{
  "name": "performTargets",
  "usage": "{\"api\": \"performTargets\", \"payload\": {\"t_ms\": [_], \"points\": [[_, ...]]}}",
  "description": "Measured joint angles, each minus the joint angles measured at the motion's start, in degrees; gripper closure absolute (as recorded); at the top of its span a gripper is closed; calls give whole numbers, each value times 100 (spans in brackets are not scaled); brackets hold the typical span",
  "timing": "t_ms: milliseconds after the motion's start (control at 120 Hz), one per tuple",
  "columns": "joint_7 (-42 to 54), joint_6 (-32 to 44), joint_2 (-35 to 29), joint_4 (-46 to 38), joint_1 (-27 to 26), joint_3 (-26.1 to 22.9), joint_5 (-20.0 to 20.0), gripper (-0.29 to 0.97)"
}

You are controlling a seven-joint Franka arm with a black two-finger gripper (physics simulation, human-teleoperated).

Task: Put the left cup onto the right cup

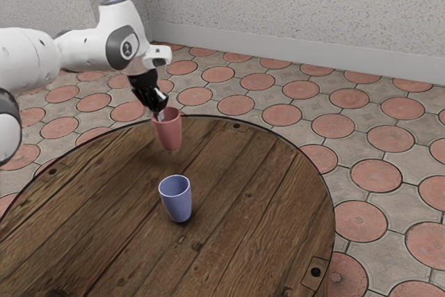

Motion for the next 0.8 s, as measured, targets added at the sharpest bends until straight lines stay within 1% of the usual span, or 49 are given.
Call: {"api": "performTargets", "payload": {"t_ms": [208,425,592,800], "points": [[-603,-381,-869,-600,-427,0,184,79],[-1284,-643,-1681,-1392,-639,-44,223,79],[-1811,-725,-2023,-1813,-680,-192,225,79],[-2357,-757,-2170,-2038,-701,-250,222,79]]}}
